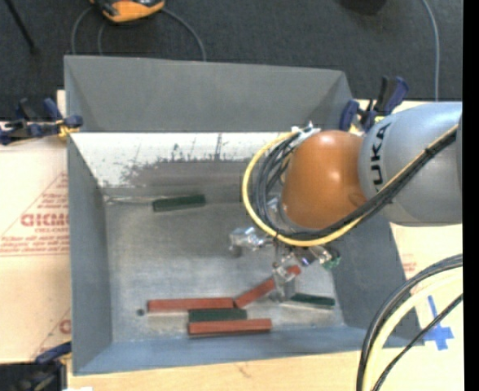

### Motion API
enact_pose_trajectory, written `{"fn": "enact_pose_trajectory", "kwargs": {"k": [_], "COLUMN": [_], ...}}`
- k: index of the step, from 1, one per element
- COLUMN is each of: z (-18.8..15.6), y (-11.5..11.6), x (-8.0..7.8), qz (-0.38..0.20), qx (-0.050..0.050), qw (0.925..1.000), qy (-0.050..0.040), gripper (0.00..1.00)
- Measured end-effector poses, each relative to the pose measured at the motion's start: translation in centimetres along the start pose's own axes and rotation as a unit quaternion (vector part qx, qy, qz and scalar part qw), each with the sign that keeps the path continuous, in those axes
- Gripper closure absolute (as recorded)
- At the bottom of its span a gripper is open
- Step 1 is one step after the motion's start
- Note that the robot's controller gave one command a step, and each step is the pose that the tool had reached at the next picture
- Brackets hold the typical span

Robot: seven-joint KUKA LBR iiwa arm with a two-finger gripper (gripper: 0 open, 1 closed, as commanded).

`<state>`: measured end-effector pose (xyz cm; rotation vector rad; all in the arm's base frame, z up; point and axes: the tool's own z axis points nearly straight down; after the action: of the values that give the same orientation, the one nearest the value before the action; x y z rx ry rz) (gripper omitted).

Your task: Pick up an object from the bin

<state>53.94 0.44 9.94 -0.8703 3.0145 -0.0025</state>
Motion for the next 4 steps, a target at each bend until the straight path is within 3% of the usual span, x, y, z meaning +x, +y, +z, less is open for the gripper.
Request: {"fn": "enact_pose_trajectory", "kwargs": {"k": [1, 4], "z": [2.6, 1.4], "y": [1.3, 1.3], "x": [2.0, 2.2], "qz": [0.029, 0.029], "qx": [0.001, -0.001], "qw": [0.9996, 0.9996], "qy": [-0.0042, 0.0014], "gripper": [1.00, 1.00]}}
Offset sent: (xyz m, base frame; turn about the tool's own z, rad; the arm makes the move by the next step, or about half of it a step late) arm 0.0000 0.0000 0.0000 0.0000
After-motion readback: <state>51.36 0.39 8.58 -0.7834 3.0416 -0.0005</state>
